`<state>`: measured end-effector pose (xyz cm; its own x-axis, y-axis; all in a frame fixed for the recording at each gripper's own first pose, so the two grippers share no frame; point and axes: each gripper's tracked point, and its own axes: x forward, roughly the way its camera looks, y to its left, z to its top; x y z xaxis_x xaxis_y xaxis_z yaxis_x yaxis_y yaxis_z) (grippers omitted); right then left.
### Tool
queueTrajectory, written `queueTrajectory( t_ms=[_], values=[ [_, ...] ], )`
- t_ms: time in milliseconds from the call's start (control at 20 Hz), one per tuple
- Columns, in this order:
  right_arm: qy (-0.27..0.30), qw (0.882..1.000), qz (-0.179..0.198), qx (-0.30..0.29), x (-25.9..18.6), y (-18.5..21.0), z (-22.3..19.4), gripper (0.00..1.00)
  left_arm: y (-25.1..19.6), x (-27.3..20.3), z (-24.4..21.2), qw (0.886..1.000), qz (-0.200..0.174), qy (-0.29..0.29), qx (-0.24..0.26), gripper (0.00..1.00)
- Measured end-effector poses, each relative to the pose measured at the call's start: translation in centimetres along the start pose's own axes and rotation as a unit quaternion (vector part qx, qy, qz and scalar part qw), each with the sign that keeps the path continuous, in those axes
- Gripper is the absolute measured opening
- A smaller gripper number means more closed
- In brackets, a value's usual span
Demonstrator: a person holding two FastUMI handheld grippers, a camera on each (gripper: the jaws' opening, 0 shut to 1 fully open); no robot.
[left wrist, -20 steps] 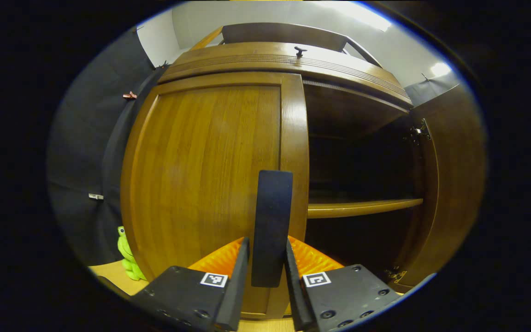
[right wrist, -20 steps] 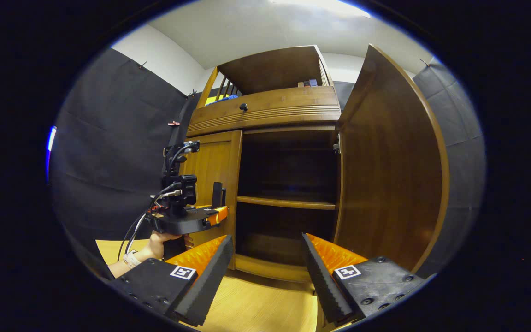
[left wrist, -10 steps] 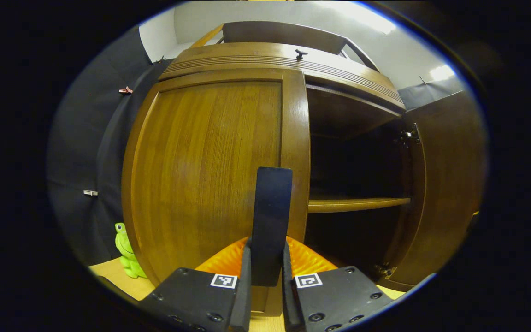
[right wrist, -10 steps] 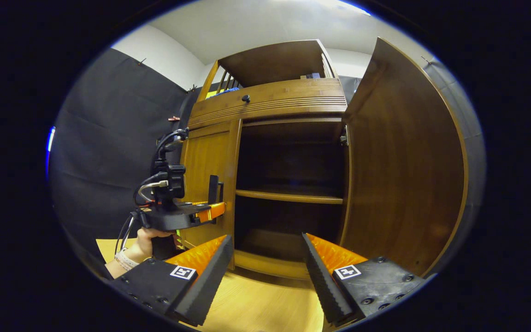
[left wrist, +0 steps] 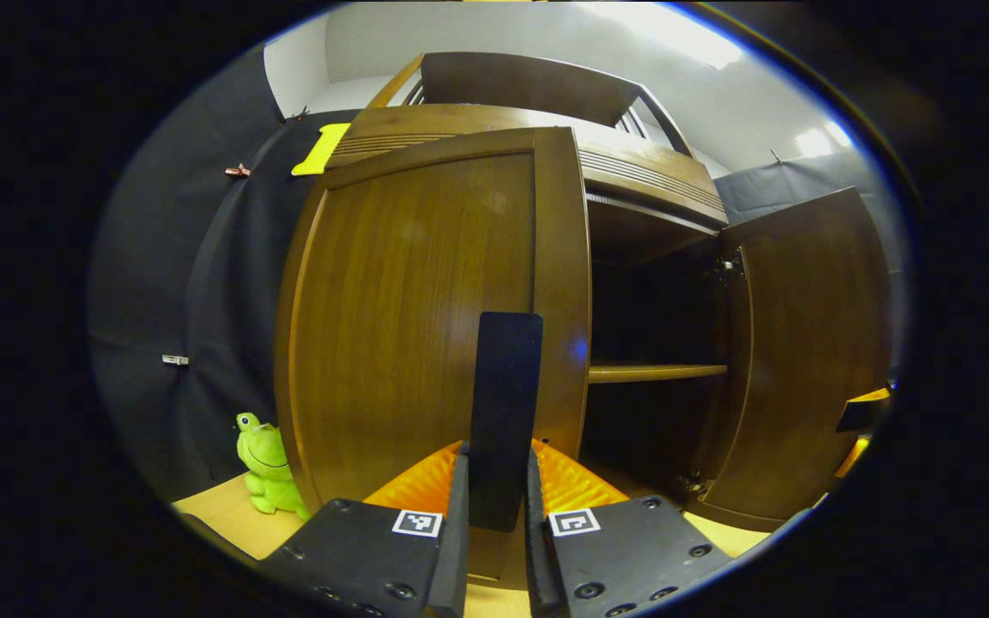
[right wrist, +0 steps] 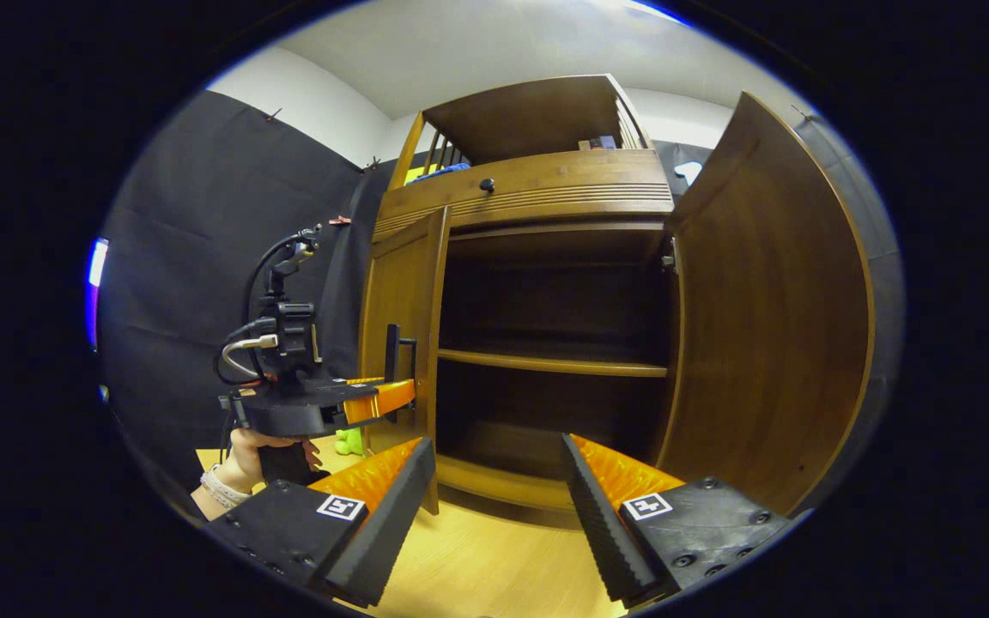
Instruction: Open the right door of the double-door shoe cabinet with the right hand, and open the left door with the left hand.
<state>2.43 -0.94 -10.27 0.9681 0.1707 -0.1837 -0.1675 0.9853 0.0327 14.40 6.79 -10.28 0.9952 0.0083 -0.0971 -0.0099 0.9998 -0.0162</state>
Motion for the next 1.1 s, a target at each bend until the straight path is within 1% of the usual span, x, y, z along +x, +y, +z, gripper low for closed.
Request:
queueTrajectory(
  t_ms=[150,250,350,650,800,850,1000,1100],
  values=[
    [-0.001,1.0,0.017,-0.007,-0.3,1.7,-0.1,0.93,1.0,-2.3,0.3,1.0,0.004,-0.001,0.001,0.31],
    [0.0,1.0,0.028,-0.008,-0.3,3.0,-0.1,0.93,1.7,-3.4,0.5,1.0,0.007,0.002,0.001,0.29],
    [-0.001,0.999,0.039,-0.004,-0.2,4.0,-0.1,0.93,2.6,-4.7,0.8,1.0,0.012,0.003,0.003,0.3],
    [-0.001,0.998,0.068,0.018,0.6,6.9,-0.2,0.93,5.0,-7.6,0.9,1.0,0.023,0.007,0.011,0.27],
    [0.002,0.996,0.081,0.02,1.2,8.4,-0.5,0.93,6.3,-9.0,1.1,0.999,0.034,0.007,0.012,0.25],
    [0.003,0.996,0.087,0.02,1.3,8.9,-0.5,0.93,6.8,-9.3,1.2,0.999,0.038,0.006,0.012,0.23],
    [0.007,0.994,0.103,0.024,1.7,10.6,-0.7,0.94,8.4,-10.5,1.2,0.998,0.057,0.007,0.02,0.22],
    [0.008,0.993,0.111,0.024,1.8,11.4,-0.8,0.93,9.3,-11.2,1.4,0.997,0.07,0.007,0.025,0.2]
  ],
)
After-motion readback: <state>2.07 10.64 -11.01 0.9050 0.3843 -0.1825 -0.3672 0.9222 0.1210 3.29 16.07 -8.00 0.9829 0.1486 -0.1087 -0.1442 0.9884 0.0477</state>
